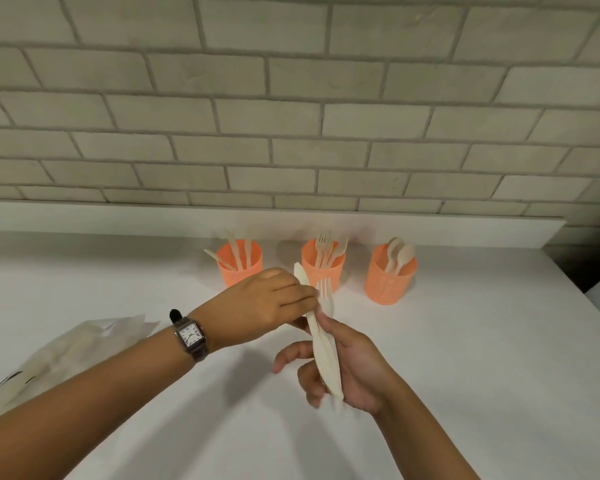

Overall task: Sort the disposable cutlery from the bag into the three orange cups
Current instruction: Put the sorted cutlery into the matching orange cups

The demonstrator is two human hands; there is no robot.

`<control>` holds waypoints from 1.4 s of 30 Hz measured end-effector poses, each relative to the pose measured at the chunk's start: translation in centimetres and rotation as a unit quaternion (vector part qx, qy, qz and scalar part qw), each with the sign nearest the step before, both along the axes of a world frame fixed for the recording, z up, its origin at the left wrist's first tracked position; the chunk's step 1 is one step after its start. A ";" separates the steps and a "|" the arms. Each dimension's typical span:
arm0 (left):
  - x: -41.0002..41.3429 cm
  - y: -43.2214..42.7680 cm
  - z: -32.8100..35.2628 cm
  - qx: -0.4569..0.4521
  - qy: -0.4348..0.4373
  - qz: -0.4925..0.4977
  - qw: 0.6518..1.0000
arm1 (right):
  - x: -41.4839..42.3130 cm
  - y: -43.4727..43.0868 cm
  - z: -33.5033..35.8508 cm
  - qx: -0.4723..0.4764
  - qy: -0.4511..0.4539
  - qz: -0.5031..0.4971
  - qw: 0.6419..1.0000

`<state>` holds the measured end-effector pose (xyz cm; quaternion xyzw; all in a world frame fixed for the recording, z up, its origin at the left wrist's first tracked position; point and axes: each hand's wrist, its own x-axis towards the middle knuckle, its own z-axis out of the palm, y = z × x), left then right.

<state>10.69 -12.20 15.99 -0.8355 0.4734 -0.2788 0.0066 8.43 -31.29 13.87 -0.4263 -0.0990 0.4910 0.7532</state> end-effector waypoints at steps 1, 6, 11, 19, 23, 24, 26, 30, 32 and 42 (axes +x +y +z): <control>0.1 0.6 -0.1 -0.001 -0.001 0.012 1.000 | 0.0 -0.1 -0.1 -0.009 -0.013 -0.007 1.000; 1.1 3.9 0.5 -0.160 0.040 0.156 0.974 | 0.1 -0.8 -1.5 -0.100 -0.055 -0.113 0.987; 3.6 5.7 0.6 -0.532 0.223 0.322 0.751 | 0.2 -0.7 -2.3 -0.237 -0.104 -0.181 0.949; 10.4 7.6 -2.3 -0.485 0.285 0.495 0.662 | 0.7 -1.2 -2.5 -0.202 -0.068 -0.303 0.929; 10.6 7.2 -5.5 -0.365 0.247 0.568 0.695 | 1.3 -1.6 -2.8 -0.284 -0.177 -0.337 0.880; 10.5 7.3 -6.1 -0.353 0.224 0.578 0.700 | 1.5 -1.7 -2.9 -0.306 -0.205 -0.341 0.865; 10.4 7.3 -6.7 -0.383 0.196 0.576 0.696 | 1.7 -1.9 -2.9 -0.330 -0.242 -0.339 0.847; 10.5 7.0 -7.3 -0.358 0.192 0.585 0.702 | 2.6 -2.3 -2.7 -0.344 -0.290 -0.327 0.831; 10.4 7.0 -7.5 -0.305 0.215 0.607 0.701 | 3.4 -2.2 -2.4 -0.360 -0.317 -0.323 0.816; 7.3 7.3 -5.9 -0.430 0.232 0.575 0.656 | 15.1 0.7 0.4 -0.417 -0.439 -0.387 0.696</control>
